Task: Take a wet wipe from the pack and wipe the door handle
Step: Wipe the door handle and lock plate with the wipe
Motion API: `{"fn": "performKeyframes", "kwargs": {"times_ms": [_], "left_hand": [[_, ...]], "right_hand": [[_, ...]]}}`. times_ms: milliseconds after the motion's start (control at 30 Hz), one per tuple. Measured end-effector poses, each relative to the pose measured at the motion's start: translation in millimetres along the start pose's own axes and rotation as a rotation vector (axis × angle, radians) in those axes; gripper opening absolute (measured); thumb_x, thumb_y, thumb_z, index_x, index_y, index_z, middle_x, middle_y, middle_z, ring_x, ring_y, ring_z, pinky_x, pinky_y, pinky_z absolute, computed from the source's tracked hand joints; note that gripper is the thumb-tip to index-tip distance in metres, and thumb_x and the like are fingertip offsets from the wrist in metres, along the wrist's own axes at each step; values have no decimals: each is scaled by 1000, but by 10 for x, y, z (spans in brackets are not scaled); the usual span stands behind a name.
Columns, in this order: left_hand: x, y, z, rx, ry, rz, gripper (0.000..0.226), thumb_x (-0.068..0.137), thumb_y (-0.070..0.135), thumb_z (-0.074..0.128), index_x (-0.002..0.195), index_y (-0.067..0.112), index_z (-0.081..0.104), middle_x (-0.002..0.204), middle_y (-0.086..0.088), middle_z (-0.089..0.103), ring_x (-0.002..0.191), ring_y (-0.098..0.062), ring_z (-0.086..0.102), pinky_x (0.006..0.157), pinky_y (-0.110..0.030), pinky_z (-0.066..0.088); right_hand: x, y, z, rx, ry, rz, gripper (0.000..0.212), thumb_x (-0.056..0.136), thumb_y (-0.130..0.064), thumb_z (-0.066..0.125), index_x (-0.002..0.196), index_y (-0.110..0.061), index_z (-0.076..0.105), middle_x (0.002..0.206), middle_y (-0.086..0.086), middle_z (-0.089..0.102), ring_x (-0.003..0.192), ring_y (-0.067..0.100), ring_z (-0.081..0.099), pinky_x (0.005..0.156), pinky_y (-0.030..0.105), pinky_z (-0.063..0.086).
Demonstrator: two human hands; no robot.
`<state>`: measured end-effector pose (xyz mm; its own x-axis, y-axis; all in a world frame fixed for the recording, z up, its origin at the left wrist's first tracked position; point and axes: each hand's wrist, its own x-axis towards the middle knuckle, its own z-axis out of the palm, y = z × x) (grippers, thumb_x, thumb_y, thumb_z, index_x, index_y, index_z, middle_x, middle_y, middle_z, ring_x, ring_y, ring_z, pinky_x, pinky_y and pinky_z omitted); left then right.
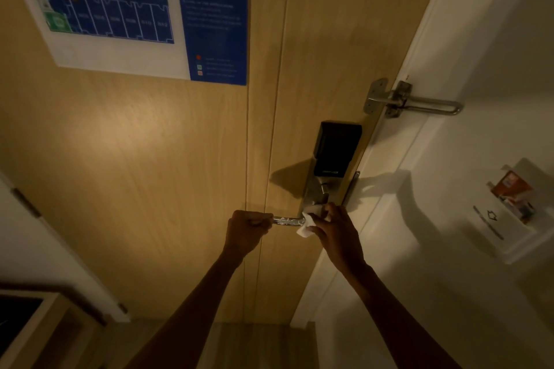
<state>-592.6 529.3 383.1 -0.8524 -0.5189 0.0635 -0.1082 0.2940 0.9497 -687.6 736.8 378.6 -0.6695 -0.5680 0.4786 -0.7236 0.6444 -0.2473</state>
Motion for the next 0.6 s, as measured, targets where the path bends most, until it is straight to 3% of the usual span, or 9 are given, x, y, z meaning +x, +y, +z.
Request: {"fn": "performKeyframes", "kwargs": {"times_ms": [100,300,467,600], "left_hand": [[10,-16,15,-3,-2,-2,17,76,5,74,87,17,78,75,-1,76,68,-13,71,69,-30,59],[37,-18,0,-3,-20,-2,15,77,6,74,90,12,78,75,-6,76,64,-13,70,64,-25,56],[34,-31,-7,-3,-22,14,15,78,7,74,92,10,77,76,-10,76,65,-16,70,64,-26,57],[60,-38,-19,13,-31,24,13,79,8,73,91,12,77,75,-7,76,66,-19,72,67,-32,61]], "right_hand": [[51,-138,45,2,-23,-19,37,76,-22,80,111,-17,70,120,11,58,110,26,58,81,35,59],[9,-45,-27,228,-37,95,29,82,-23,73,109,-12,70,126,11,55,114,22,56,89,32,55],[51,-66,-25,333,-46,74,31,84,-34,66,102,-9,69,117,8,61,106,17,60,83,33,59],[49,-181,22,263,-110,42,37,88,-38,64,120,-21,65,126,5,54,110,14,56,88,22,53]]}}
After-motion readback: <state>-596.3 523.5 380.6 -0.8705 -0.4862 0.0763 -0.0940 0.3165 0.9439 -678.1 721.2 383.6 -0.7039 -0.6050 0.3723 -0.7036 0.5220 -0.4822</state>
